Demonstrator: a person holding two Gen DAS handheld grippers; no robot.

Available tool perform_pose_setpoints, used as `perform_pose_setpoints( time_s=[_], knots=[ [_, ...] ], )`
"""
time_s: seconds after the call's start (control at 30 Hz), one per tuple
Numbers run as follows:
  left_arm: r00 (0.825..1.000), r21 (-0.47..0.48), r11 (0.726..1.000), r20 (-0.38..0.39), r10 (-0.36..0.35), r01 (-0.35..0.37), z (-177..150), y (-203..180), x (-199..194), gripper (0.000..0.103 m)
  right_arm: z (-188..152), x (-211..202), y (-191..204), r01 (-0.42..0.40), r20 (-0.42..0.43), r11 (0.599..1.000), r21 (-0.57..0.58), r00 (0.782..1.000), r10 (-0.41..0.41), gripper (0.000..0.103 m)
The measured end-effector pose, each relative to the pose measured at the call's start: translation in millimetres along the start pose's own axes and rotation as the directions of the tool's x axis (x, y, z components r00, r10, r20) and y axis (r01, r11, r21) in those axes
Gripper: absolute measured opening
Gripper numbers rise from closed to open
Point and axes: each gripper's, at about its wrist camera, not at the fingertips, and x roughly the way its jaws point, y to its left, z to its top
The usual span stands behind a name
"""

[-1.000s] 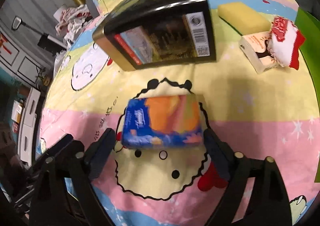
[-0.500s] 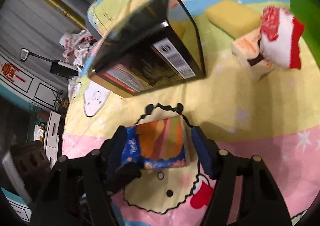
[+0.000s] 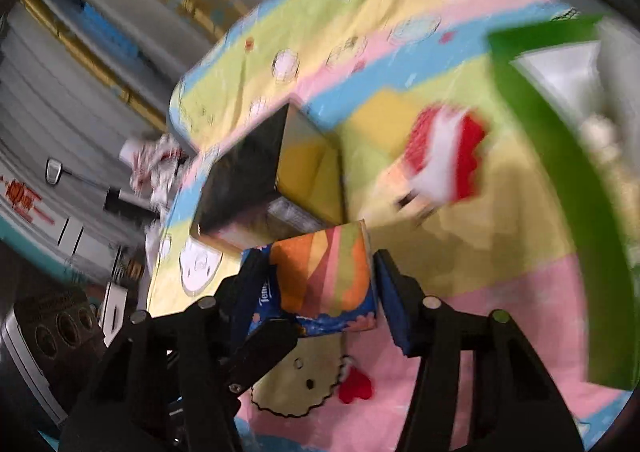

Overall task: Organize soft objects
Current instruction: 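Lift the tissue packet and carry it over the white box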

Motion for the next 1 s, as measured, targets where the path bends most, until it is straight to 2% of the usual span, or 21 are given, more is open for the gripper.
perform_pose_setpoints(
  time_s=[0.1,0.23,0.37,0.5,0.6,0.77,0.9,1.0],
  knots=[
    [0.999,0.059,0.997,-0.001,-0.047,0.047,12.0,-26.2,11.8,0.04,10.0,-28.2,-14.7,0.029,0.082,0.999,0.031,0.996,-0.031,0.055],
    [0.995,0.119,0.988,-0.005,-0.103,0.103,22.2,-62.2,32.5,0.04,21.8,-58.9,-42.0,0.023,0.165,0.995,0.093,0.986,-0.038,0.056],
    [0.985,0.155,0.973,-0.051,-0.165,0.171,28.9,-99.7,61.2,0.04,29.4,-92.0,-71.3,0.066,0.246,0.983,0.174,0.963,-0.108,0.056],
    [0.977,0.213,0.955,-0.094,-0.19,0.206,36.0,-137.2,90.3,0.04,38.8,-115.6,-98.2,0.09,0.285,0.967,0.239,0.945,-0.159,0.056],
    [0.965,0.202,0.949,-0.145,-0.217,0.243,34.5,-155.0,108.4,0.04,42.4,-128.9,-115.1,0.134,0.318,0.957,0.257,0.924,-0.215,0.056],
    [0.956,0.249,0.935,-0.21,-0.203,0.253,14.7,-179.5,134.8,0.04,28.8,-137.9,-160.5,0.141,0.306,0.918,0.371,0.915,-0.264,0.056],
    [0.94,0.219,0.938,-0.275,-0.203,0.267,6.0,-182.1,156.1,0.04,22.8,-136.4,-179.8,0.153,0.277,0.892,0.425,0.916,-0.289,0.056],
    [0.938,0.22,0.942,-0.293,-0.184,0.253,2.4,-179.9,161.0,0.04,21.9,-130.7,-185.6,0.178,0.245,0.884,0.432,0.92,-0.305,0.056]
  ],
)
